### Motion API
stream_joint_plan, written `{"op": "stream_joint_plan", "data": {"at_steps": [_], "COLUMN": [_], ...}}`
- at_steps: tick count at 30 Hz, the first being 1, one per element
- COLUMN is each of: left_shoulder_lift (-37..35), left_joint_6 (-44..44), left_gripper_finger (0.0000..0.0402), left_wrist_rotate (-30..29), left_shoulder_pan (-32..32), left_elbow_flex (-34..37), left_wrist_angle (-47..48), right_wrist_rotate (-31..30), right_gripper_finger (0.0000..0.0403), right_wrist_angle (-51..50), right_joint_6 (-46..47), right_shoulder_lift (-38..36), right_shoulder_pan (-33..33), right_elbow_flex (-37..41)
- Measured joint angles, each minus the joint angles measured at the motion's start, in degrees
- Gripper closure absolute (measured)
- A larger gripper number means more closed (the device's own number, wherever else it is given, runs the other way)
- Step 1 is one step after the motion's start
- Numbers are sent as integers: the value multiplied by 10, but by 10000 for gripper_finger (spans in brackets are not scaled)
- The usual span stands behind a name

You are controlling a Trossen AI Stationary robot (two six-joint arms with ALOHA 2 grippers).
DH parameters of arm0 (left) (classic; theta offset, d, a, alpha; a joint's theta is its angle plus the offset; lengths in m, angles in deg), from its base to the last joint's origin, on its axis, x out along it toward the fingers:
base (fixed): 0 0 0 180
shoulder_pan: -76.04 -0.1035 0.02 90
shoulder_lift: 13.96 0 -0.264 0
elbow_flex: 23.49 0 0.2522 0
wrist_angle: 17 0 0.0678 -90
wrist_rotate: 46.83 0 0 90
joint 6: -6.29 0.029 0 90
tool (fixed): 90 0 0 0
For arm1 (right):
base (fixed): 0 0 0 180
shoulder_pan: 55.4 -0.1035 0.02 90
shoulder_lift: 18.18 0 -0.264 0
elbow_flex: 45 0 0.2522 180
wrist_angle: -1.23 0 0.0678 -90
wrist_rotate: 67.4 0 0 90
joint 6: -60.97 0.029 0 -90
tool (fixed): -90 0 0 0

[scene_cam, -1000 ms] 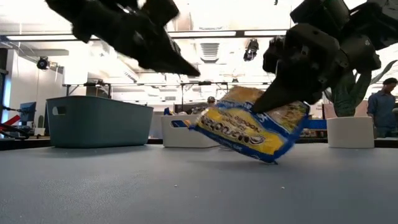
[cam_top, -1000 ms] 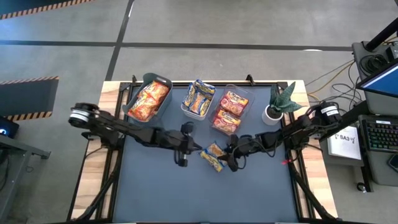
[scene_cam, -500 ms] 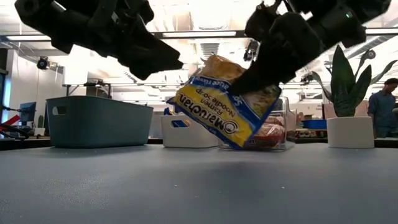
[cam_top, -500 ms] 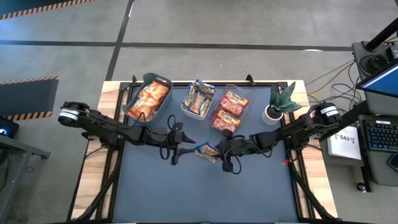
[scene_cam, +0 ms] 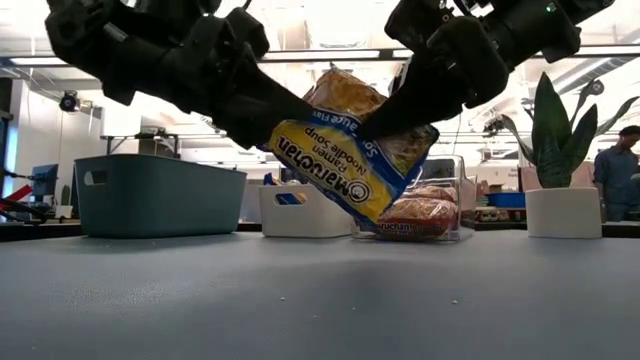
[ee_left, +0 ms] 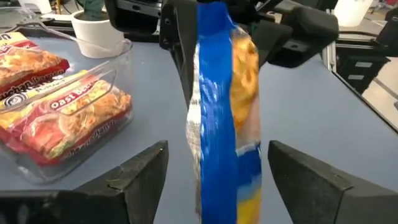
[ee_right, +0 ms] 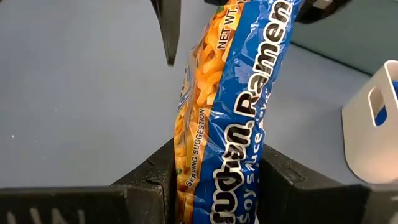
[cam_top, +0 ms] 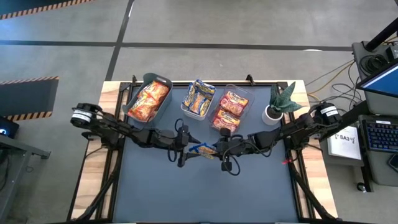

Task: Sort Maruchan noodles
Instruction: Put the blue noodle pack into the white bin

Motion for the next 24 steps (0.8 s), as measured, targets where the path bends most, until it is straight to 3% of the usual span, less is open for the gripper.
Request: {"op": "stream_joint_plan", "data": {"at_steps": [6, 17, 24], "left_shoulder_lift": [29, 34, 31], "left_joint_6": [6, 2, 2], "left_gripper_finger": [177, 316, 327], "left_wrist_rotate": [-1, 0, 0], "left_shoulder_pan": [0, 0, 0], "left_elbow_flex": [-24, -35, -35], "left_wrist_angle": [-3, 5, 21], "right_wrist_rotate": [-5, -5, -5], "right_gripper_finger": [266, 257, 210], "right_wrist_angle": [6, 14, 14], "right_joint_6": [-21, 1, 26], "right_shoulder_lift": [0, 0, -1], "right_shoulder_pan": [0, 0, 0], "right_elbow_flex": [0, 0, 0]}}
